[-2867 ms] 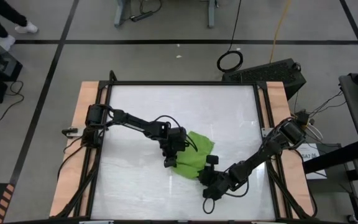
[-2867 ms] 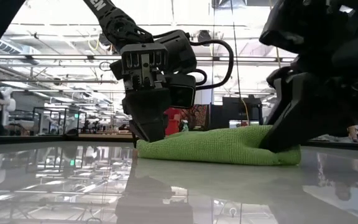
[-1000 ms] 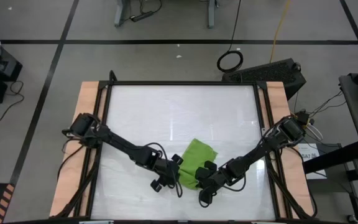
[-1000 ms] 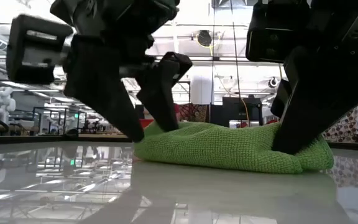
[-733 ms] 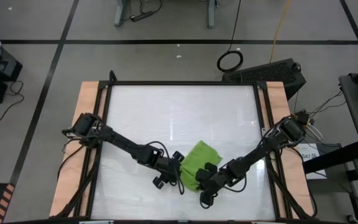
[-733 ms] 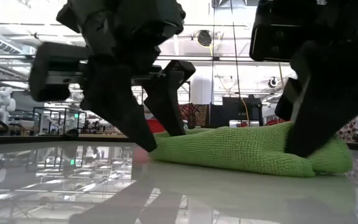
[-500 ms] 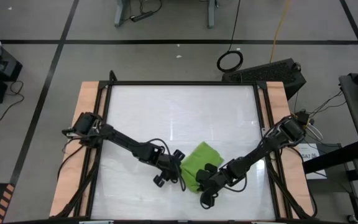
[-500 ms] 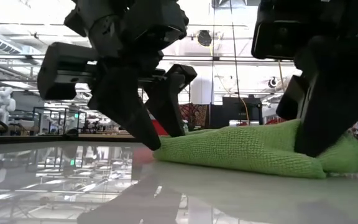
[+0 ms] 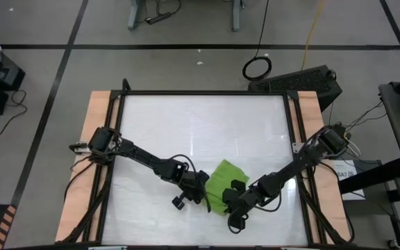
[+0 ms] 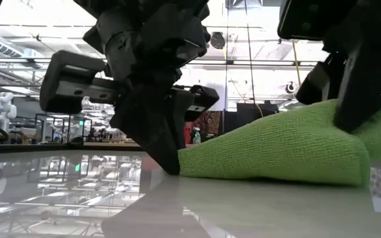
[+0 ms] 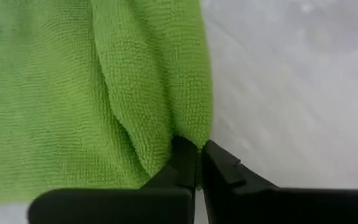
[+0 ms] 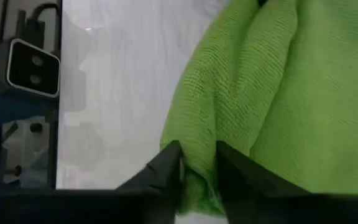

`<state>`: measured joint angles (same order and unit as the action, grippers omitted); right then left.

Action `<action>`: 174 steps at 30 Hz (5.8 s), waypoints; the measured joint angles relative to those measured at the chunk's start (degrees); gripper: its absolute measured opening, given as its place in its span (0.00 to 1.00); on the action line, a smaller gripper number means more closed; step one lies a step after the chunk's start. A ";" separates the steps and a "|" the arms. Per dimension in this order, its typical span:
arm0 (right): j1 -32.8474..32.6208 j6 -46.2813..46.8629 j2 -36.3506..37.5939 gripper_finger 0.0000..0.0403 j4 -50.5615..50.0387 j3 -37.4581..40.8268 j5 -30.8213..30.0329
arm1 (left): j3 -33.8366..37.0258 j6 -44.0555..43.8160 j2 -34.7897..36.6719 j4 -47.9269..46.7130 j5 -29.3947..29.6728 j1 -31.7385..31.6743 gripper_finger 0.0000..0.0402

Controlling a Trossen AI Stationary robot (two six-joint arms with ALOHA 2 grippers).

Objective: Roll towel into tight, uniform cylinder
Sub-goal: Roll the green towel

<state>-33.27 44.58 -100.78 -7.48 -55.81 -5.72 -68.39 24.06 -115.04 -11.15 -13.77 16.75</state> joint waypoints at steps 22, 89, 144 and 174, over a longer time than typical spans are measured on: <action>-10.48 -10.52 8.86 0.54 -14.63 0.00 -21.08 | -0.79 -26.34 -0.48 7.44 -23.86 -7.14 0.00; -14.85 -12.13 0.09 0.54 -8.37 -0.04 -32.98 | -0.89 -52.42 -7.63 22.19 -42.45 -12.02 0.03; -11.32 26.77 -3.26 0.01 -7.80 -0.02 -14.22 | 0.10 3.06 5.43 5.72 8.14 2.65 0.52; -10.96 27.21 -2.59 0.01 -6.34 0.00 -11.85 | 2.91 8.28 -1.91 18.27 6.26 0.28 0.52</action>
<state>-44.23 71.79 -103.37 -13.82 -55.81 -17.56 -65.48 32.34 -116.95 7.12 -7.51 17.03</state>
